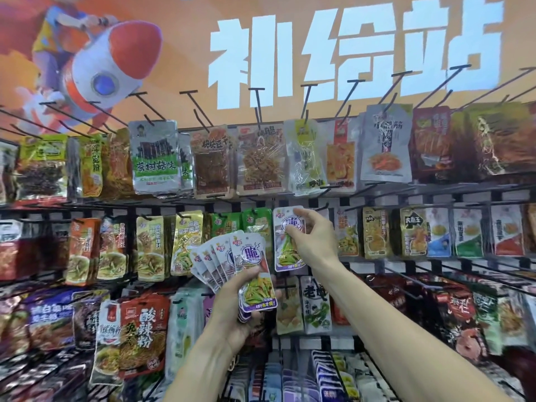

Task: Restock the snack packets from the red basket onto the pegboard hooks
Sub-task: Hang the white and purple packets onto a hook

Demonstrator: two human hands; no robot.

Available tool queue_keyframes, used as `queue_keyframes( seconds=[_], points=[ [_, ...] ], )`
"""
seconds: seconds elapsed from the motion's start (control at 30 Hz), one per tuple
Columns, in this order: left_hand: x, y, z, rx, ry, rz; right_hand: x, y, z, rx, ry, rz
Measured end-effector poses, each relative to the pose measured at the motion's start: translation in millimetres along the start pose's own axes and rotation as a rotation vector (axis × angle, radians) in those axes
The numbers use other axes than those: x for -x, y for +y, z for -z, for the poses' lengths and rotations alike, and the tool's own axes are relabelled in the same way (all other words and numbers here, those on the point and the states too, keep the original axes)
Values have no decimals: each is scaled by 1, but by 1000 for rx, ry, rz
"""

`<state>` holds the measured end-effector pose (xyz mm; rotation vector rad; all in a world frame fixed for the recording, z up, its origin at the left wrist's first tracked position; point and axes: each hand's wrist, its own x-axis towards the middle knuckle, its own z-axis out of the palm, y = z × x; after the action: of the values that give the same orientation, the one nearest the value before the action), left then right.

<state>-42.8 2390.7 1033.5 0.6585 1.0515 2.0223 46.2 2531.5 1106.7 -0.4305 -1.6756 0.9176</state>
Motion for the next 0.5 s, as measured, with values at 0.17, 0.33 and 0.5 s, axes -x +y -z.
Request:
queue_keyframes(
  seconds=[0.17,0.33,0.5],
  points=[
    [0,3,9,2,-9,-7,-7,-1,-7,70,10,-25],
    [7,9,4,-11,-50,-31,-23,5,-20,205,-18,-69],
    [7,13,-7,-48,-87,-23,-26,14,-26,299,-76,-106]
  ],
)
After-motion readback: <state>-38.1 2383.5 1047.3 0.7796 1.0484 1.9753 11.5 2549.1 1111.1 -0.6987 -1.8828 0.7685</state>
